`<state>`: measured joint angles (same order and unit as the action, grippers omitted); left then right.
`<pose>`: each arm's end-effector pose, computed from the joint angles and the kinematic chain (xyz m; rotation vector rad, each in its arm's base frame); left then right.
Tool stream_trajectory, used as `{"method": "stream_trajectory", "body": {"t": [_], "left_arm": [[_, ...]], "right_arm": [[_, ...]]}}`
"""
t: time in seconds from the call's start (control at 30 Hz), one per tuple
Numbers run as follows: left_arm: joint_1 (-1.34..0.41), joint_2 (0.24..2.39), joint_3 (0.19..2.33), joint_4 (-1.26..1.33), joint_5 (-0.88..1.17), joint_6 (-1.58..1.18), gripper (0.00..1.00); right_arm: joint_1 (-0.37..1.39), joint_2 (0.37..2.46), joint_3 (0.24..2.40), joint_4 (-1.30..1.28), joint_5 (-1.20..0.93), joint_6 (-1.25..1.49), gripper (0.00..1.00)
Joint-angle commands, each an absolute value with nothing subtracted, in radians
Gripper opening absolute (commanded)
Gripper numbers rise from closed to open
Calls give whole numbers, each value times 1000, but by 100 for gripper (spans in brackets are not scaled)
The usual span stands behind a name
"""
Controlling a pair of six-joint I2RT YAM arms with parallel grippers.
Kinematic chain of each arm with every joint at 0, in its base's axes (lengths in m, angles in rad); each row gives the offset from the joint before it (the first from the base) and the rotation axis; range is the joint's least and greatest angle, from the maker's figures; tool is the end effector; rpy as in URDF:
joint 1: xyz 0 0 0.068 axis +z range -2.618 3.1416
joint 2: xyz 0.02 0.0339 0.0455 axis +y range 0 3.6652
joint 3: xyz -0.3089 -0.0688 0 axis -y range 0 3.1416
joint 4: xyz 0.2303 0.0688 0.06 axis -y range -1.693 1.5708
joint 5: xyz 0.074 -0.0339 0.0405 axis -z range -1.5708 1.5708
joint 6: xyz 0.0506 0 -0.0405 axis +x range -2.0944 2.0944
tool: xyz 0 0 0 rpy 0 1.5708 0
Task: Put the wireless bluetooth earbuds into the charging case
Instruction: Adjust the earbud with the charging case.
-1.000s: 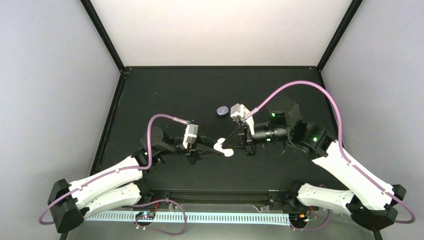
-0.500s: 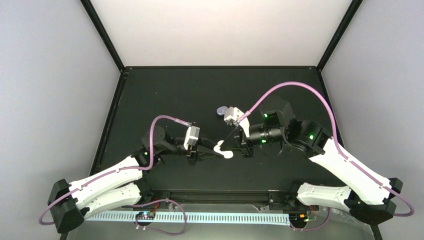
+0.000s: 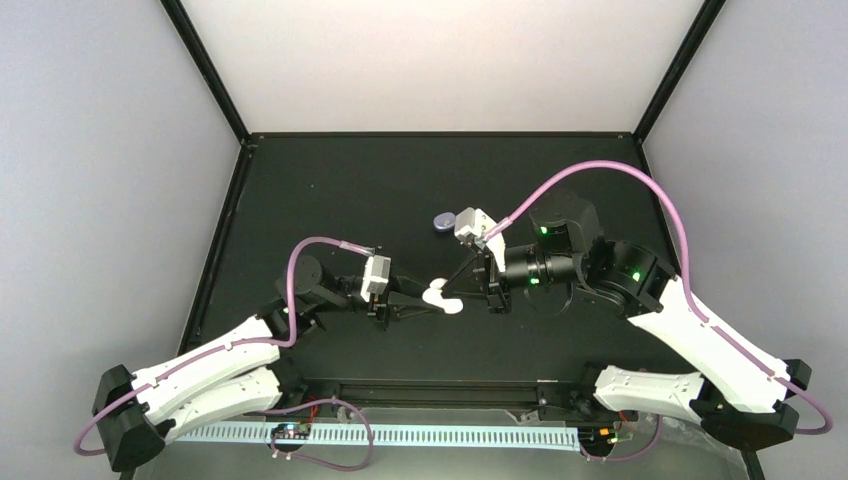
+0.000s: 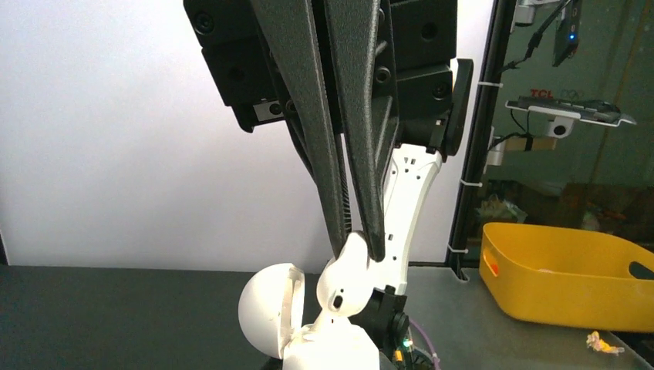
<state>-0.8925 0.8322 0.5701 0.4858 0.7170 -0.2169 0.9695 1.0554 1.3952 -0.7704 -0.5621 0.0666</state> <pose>0.0741 -0.1449 0.3651 1.0906 1.1096 -1.3781 0.0745 0.1563 0.4668 -1.2722 1.7286 1.1993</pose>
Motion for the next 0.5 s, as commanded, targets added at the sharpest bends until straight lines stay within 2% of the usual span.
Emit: {"method": "stream_trajectory", "body": {"t": [0.0, 0.47], "left_arm": [[-896, 819, 568, 490, 708, -176, 2], [-897, 798, 580, 493, 716, -167, 2]], "right_arm": [[977, 1043, 1421, -768, -581, 86, 1], [977, 1075, 1419, -790, -590, 82, 1]]}}
